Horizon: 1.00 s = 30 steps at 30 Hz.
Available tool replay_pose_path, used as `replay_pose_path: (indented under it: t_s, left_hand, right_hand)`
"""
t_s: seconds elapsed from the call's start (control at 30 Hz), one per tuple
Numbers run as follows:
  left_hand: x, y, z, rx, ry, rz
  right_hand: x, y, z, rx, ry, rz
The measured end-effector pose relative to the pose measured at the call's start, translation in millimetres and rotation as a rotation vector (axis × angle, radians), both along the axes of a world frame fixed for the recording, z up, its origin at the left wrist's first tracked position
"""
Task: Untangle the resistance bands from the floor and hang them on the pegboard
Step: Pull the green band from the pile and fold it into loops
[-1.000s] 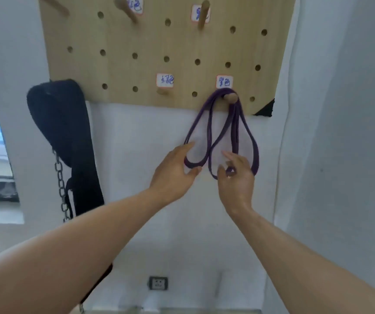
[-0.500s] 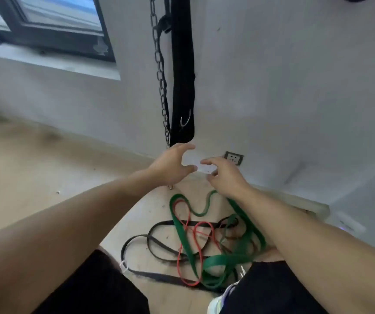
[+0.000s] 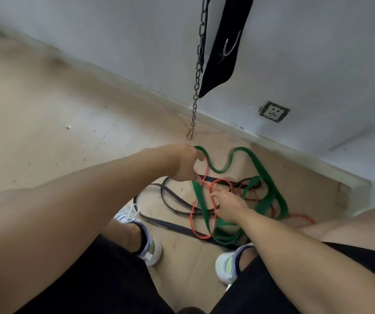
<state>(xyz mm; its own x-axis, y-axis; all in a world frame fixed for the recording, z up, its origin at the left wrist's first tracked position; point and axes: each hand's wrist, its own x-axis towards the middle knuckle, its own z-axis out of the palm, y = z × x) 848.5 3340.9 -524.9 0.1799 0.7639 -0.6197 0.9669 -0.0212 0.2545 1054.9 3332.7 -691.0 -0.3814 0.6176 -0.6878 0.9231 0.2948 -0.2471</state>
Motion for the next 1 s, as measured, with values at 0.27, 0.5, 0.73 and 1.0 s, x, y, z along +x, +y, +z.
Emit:
replay_pose_path:
  t_s: [0.27,0.5,0.73,1.0]
  left_hand:
    - [0.3,6.0,1.7,-0.045,0.023,-0.056]
    - [5.0,10.8,6.1,0.022,0.019,-0.110]
    - [15.5,7.1,15.0,0.013,-0.002,-0.129]
    - [17.6,12.0,16.1,0.026,0.017,-0.143]
  right_hand:
    - [22.1,-9.8,-36.1,-0.156,-0.402,0.029]
    - [25.0,-9.6,-40.3,-0.217,-0.475,0.095]
    - [30.3,-18.2,-43.2,-0.276,-0.419,0.060]
    - [24.9,-16.4,-31.0,-0.131,-0.348,0.075]
